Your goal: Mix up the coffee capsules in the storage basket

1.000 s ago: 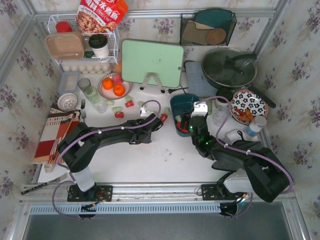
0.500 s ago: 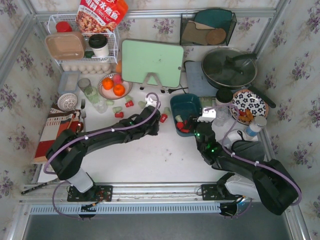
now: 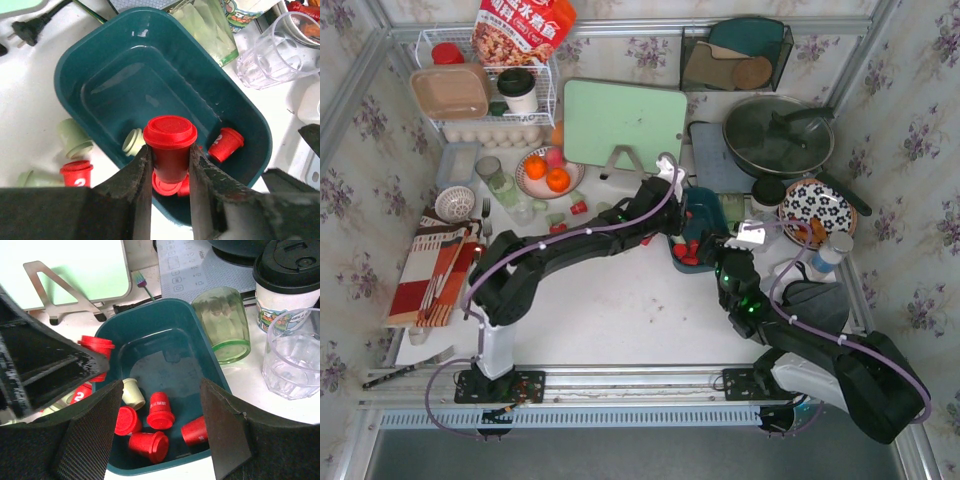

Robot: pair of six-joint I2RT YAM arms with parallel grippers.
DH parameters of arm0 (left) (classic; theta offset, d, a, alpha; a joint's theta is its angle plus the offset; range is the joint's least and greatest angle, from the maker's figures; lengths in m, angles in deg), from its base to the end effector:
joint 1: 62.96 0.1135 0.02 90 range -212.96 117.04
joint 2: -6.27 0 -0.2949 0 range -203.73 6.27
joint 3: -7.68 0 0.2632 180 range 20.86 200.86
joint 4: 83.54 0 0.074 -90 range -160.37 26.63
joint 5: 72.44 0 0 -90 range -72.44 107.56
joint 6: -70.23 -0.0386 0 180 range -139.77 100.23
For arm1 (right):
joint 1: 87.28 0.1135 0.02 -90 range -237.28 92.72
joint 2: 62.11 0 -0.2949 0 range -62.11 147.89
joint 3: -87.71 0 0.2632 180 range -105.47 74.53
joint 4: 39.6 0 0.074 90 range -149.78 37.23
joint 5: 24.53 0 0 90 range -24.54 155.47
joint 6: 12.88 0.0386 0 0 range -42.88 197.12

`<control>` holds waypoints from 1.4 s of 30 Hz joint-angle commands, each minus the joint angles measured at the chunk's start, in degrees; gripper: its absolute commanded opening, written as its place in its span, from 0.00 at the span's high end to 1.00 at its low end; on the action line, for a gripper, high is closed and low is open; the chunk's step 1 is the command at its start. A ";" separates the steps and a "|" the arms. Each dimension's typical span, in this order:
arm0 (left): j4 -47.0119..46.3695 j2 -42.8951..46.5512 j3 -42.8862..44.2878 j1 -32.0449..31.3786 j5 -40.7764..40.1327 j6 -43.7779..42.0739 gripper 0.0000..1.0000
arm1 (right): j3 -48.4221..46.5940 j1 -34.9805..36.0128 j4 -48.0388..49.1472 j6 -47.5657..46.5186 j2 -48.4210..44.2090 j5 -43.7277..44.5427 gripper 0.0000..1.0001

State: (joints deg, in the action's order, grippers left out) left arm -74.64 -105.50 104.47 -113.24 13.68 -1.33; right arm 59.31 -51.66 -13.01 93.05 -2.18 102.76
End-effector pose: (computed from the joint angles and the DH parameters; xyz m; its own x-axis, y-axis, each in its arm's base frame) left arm 0.3129 -0.3725 0.2738 -0.4756 0.0787 -0.8761 0.6087 0.7485 -0.2632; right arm 0.1769 0.0980 0.2221 -0.0598 0.2258 -0.9723 0.0455 0.9737 0.2233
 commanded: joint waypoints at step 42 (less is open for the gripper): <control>16.87 21.19 -29.16 12.26 -23.25 12.10 0.35 | -7.42 0.06 -2.68 -1.38 11.18 -9.31 0.30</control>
State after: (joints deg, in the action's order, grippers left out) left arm -57.66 -81.74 74.22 -102.10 -12.94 9.40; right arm 52.40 -51.66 -15.78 91.78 8.92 93.82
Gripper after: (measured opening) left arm 0.651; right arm 0.701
